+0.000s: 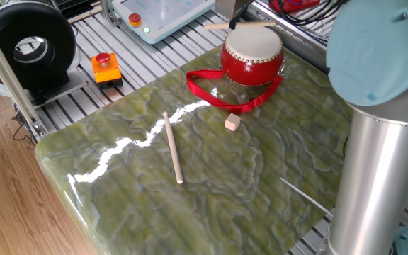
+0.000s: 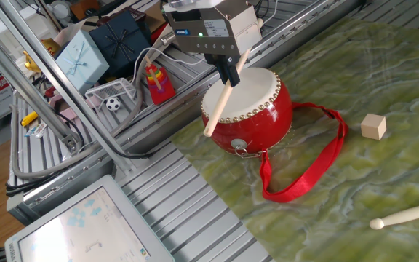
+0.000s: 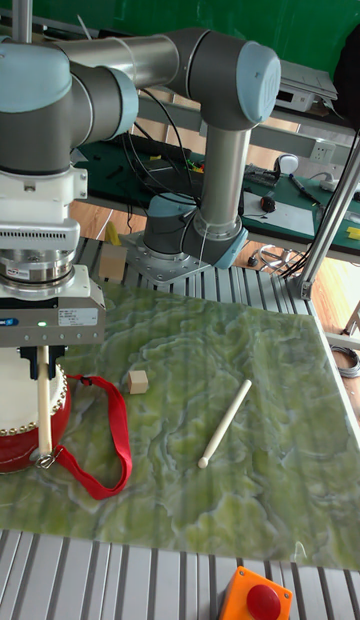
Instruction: Play the drum
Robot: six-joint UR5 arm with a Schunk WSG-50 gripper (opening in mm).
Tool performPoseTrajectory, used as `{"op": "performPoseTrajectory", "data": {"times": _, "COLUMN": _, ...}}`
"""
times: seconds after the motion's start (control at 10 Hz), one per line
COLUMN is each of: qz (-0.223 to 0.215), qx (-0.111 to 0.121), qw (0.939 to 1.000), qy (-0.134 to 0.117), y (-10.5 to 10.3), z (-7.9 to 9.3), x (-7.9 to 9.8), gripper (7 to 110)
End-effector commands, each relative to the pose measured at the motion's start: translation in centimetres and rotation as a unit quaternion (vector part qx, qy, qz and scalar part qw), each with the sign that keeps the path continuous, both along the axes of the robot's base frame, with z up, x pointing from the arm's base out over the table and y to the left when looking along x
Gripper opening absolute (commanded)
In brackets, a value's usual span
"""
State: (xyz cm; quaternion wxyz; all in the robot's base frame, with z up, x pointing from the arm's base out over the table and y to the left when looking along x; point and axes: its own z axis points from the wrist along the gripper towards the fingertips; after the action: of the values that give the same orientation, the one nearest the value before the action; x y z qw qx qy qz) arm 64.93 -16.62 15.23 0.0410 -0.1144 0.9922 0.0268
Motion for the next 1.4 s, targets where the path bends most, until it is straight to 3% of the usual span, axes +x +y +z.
{"op": "performPoseTrajectory", "data": {"times": 0.0, "qz": 0.008, "qx": -0.007, "qw": 0.9999, "qy": -0.011, "y": -0.5, "z": 0.0, "x": 0.3, "gripper": 7}}
{"op": "performPoseTrajectory", "data": {"times": 0.2, "qz": -0.001, "qx": 0.021, "qw": 0.9995, "qy": -0.024, "y": 0.9, "z": 0.2, "x": 0.9, "gripper": 7}}
{"op": "performPoseTrajectory", "data": {"times": 0.4, "qz": -0.023, "qx": 0.037, "qw": 0.9989, "qy": -0.02, "y": 1.5, "z": 0.3, "x": 0.8, "gripper": 7}}
{"op": "performPoseTrajectory", "data": {"times": 0.6, "qz": -0.022, "qx": 0.012, "qw": 0.9997, "qy": -0.006, "y": 0.3, "z": 0.1, "x": 0.1, "gripper": 7}}
{"op": "performPoseTrajectory", "data": {"times": 0.8, "qz": 0.004, "qx": 0.015, "qw": 0.9999, "qy": 0.007, "y": 0.6, "z": 0.1, "x": -0.6, "gripper": 7}}
{"op": "performPoseTrajectory", "data": {"times": 1.0, "qz": 0.014, "qx": -0.004, "qw": 0.9998, "qy": 0.017, "y": -1.7, "z": -0.4, "x": -2.4, "gripper": 7}}
{"op": "performPoseTrajectory", "data": {"times": 1.3, "qz": 0.028, "qx": 0.012, "qw": 0.9995, "qy": 0.007, "y": -4.3, "z": -1.8, "x": -5.1, "gripper": 7}}
